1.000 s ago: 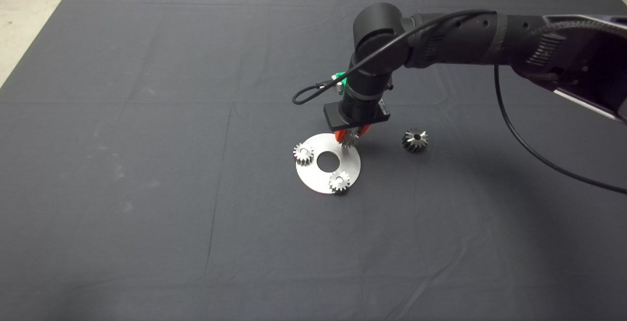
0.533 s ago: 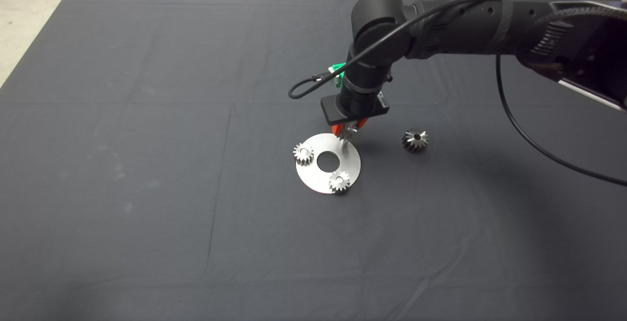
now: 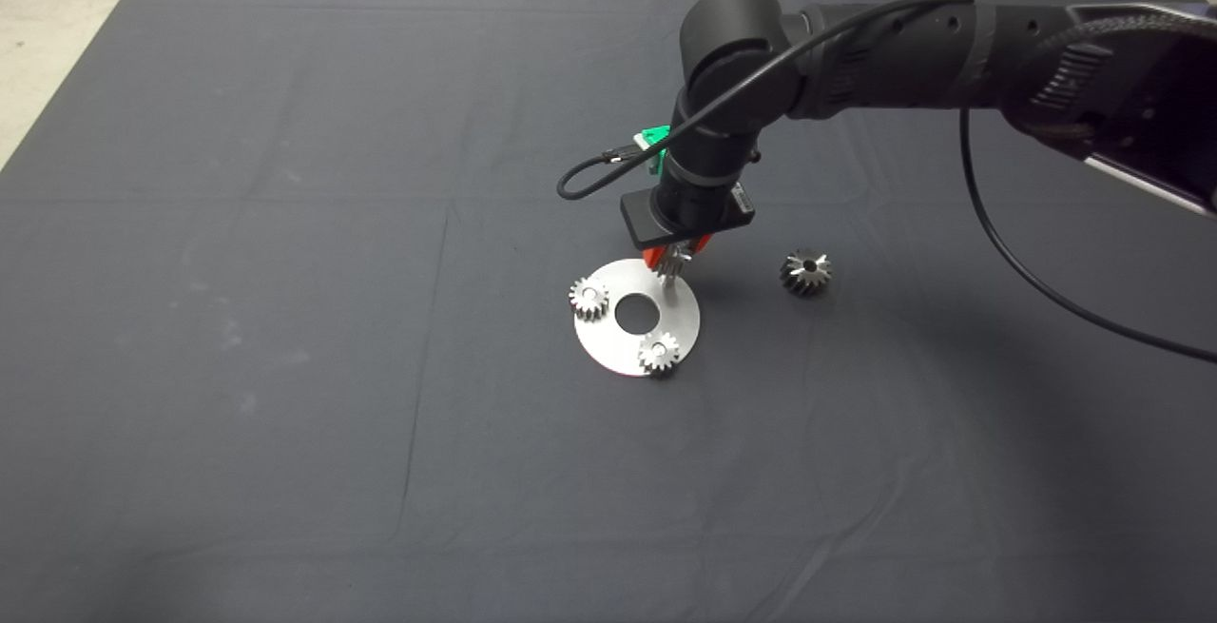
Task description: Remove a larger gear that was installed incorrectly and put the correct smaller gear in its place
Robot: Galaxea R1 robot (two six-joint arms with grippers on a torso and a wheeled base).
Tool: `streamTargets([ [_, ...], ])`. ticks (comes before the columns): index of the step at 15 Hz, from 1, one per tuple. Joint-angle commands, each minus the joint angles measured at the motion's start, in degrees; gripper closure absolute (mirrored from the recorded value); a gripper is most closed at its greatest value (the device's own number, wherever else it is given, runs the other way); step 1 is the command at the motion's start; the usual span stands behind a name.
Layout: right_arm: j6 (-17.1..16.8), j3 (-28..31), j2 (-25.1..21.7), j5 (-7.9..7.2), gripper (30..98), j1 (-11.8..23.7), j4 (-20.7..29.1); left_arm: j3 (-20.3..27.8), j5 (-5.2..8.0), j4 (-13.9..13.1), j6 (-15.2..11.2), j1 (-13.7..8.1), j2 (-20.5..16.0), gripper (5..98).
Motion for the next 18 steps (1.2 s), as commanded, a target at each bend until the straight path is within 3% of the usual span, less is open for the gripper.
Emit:
streamTargets([
  [1, -2.43, 0.68, 0.01, -4.55, 93.5, 0.91, -5.49, 0.09, 0.48, 6.54, 0.03, 0.08, -0.83, 19.4],
  [4, -3.09, 0.81, 0.48, -4.46, 93.6, 0.82, -6.87, 0.13, 0.31, 7.1, 0.08, 0.05, -2.27, 19.4],
  [11, -3.09, 1.15, 0.68, -4.37, 93.6, 0.91, -8.87, -0.13, 0.4, 7.9, 0.35, -0.01, -1.57, 19.4],
  [18, -2.36, 7.89, 0.34, -4.9, 93.6, 0.82, -8.87, 0.06, 0.4, 7.9, 0.35, -0.01, -1.57, 19.4],
])
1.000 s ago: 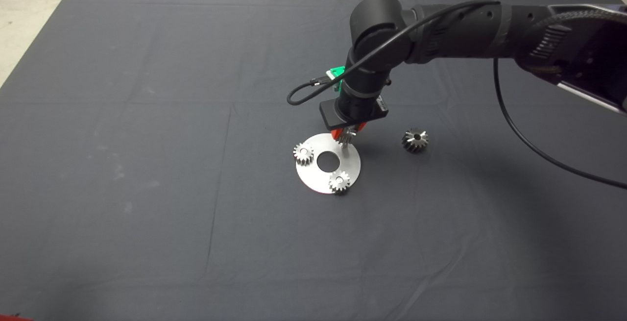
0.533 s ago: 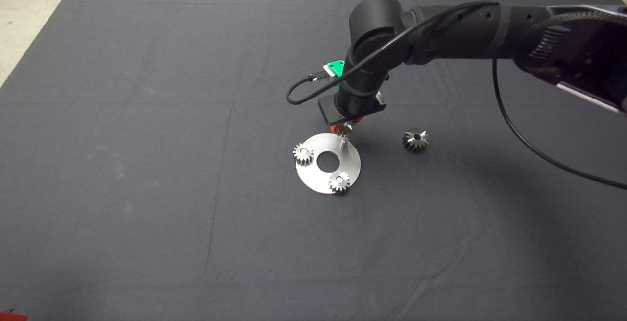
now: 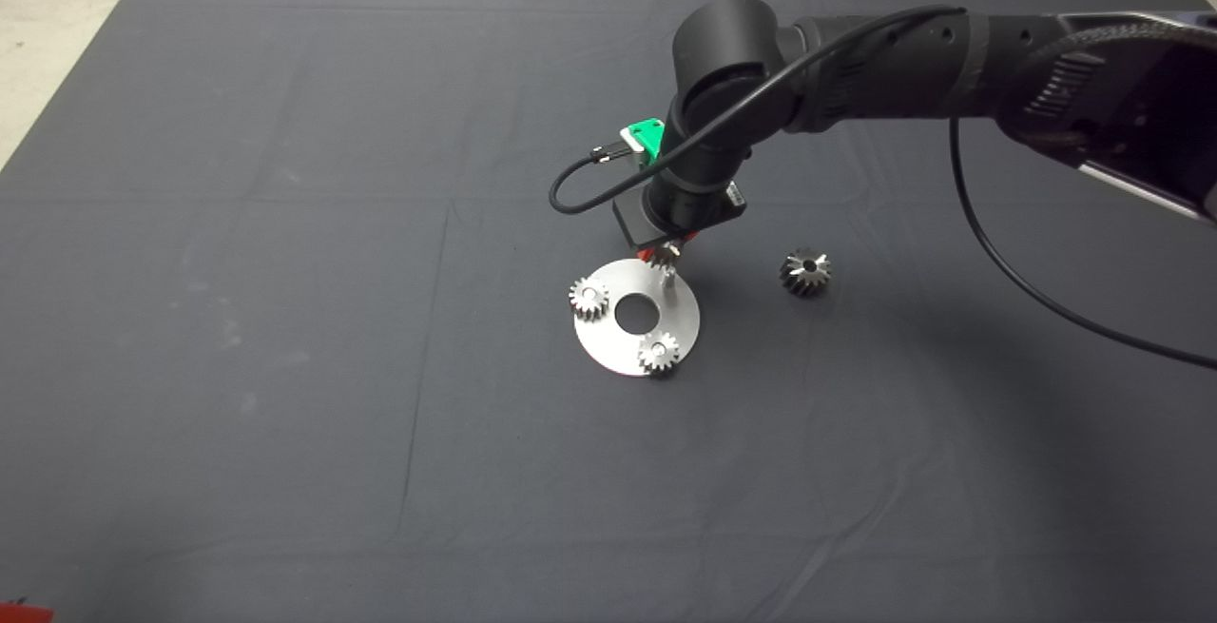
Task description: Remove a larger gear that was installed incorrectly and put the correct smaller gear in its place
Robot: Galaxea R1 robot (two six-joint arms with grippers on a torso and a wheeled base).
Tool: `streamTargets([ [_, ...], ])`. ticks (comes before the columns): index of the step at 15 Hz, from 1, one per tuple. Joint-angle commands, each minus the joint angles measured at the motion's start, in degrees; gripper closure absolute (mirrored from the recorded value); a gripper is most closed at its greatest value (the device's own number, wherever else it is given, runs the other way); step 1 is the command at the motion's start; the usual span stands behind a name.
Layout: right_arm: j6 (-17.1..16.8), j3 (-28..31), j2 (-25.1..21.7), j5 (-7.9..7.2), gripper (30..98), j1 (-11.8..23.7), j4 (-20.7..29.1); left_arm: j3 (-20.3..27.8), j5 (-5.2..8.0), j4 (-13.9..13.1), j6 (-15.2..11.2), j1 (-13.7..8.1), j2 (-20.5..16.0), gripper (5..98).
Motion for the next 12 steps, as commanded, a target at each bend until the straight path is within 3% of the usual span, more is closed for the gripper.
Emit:
streamTargets([
  [1, 1.11, 6.04, -0.38, -4.87, 93.6, 1.24, -1.99, 0.14, 0.29, 0.62, 0.32, -0.01, -0.26, 19.4],
  [5, 4.59, 12.59, -3.83, -4.96, 93.5, -0.77, -2.34, 0.49, 0.29, 0.62, 0.32, -0.01, -0.58, 19.4],
  [12, 3.95, 11.72, -5.95, -4.96, 93.6, -2.97, -5.6, 0.58, 0.29, 0.62, 0.26, -0.01, -0.26, 19.4],
])
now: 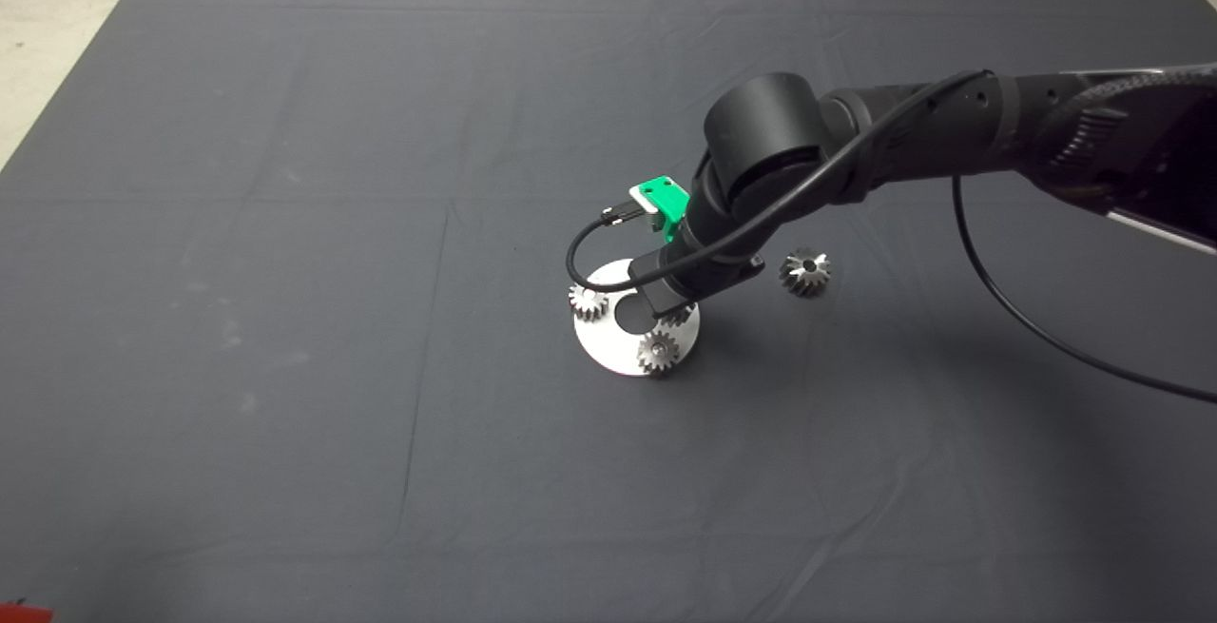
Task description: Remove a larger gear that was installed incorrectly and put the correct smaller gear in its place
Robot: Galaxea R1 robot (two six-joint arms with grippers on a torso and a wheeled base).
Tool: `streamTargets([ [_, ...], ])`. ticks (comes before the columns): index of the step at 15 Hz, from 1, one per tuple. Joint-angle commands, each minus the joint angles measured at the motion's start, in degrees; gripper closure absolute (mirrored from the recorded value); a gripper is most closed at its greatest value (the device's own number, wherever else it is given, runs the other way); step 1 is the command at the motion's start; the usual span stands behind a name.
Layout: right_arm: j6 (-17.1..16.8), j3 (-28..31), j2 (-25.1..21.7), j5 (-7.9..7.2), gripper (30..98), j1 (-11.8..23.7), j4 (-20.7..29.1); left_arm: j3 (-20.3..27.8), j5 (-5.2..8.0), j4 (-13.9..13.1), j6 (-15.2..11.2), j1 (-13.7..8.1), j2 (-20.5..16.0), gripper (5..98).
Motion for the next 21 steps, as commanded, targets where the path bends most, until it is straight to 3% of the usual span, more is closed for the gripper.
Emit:
streamTargets([
  [1, 0.01, -0.29, -1.44, -4.71, 93.6, 1.03, -3.28, 0.57, 0.22, 0.62, 0.22, -0.01, -0.08, 19.4],
  [7, -3.17, -8.06, 1.99, -4.45, 93.4, 0.96, -3.28, 0.22, 0.22, 0.62, 0.31, -0.01, 0.2, 19.4],
  [15, -3.78, -12.45, 5.06, -4.21, 93.6, 0.95, -5.39, -0.13, 0.13, 0.62, 0.75, -0.01, 1.25, 19.4],
  [18, -6.07, -14.12, 5.15, -4.19, 93.6, 0.95, -5.39, -0.39, -0.05, 0.66, 0.66, -0.01, 2.13, 19.4],
  [21, -6.16, -14.65, 4.8, -4.19, 93.6, 1.03, -5.39, -0.75, -0.05, 0.62, 0.66, -0.01, 2.57, 19.4],
])
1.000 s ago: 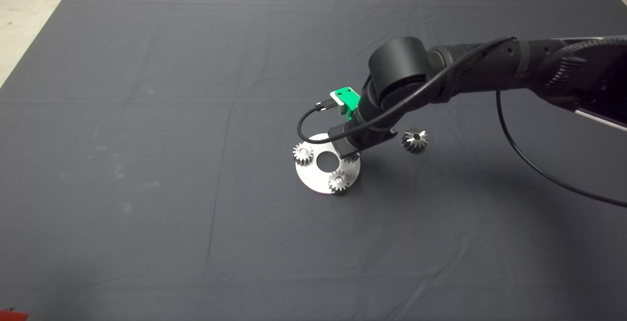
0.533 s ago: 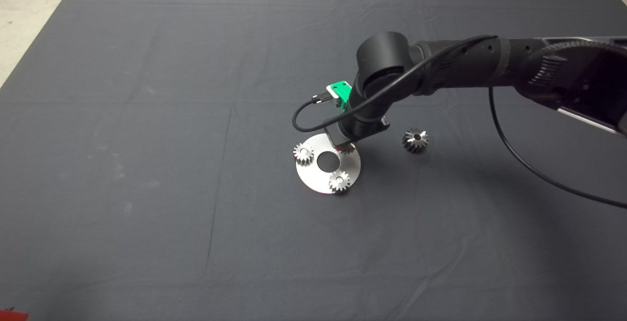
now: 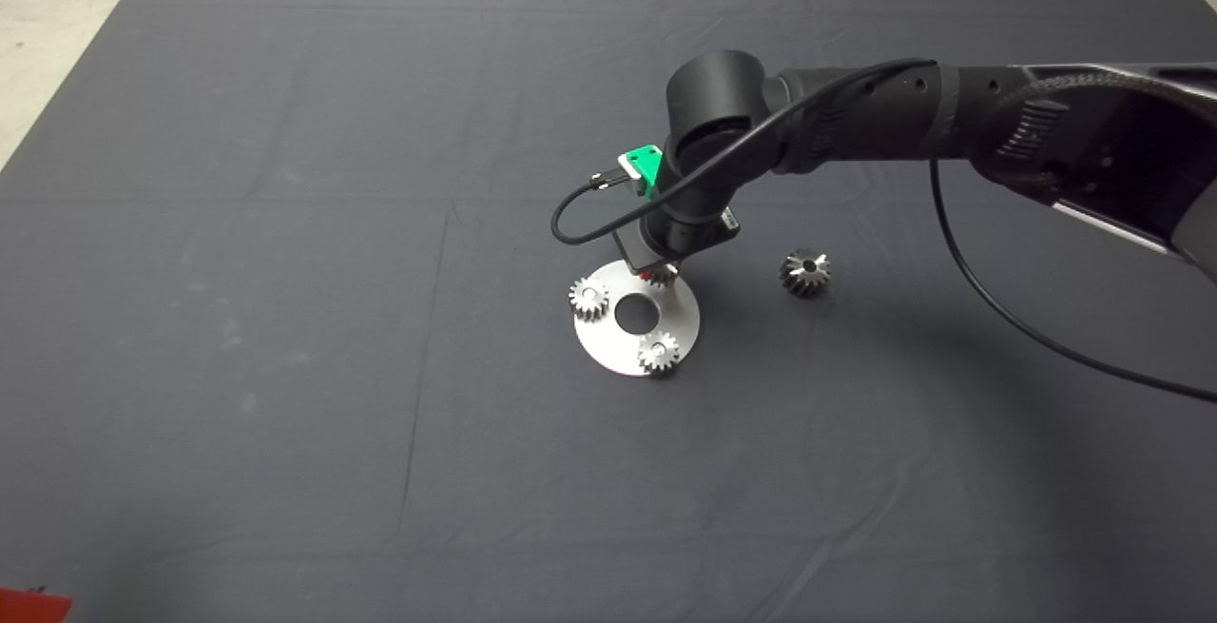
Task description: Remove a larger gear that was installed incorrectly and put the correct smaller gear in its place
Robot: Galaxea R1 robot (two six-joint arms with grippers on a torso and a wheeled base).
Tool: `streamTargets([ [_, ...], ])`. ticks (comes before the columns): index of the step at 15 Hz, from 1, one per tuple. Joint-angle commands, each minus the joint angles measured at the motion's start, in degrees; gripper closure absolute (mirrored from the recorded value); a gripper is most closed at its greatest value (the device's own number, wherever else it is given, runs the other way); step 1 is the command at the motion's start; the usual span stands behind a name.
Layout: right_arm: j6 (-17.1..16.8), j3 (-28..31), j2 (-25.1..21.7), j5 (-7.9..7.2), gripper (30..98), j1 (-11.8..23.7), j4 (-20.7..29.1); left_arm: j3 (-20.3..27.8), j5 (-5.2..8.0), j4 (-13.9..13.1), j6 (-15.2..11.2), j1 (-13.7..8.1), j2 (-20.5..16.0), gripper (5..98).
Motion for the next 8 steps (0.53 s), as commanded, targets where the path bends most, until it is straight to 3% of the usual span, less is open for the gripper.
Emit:
streamTargets([
  [1, -1.25, -1.63, -0.1, -3.95, 93.6, 1.17, -2.59, -0.4, 0.25, 0.46, 0.25, -0.01, 0.33, 19.4],
  [8, -1.59, -2.07, 0.07, -4.13, 93.6, 1.17, -2.59, -0.75, 0.25, 0.54, -0.1, -0.01, 0.95, 19.4],
])
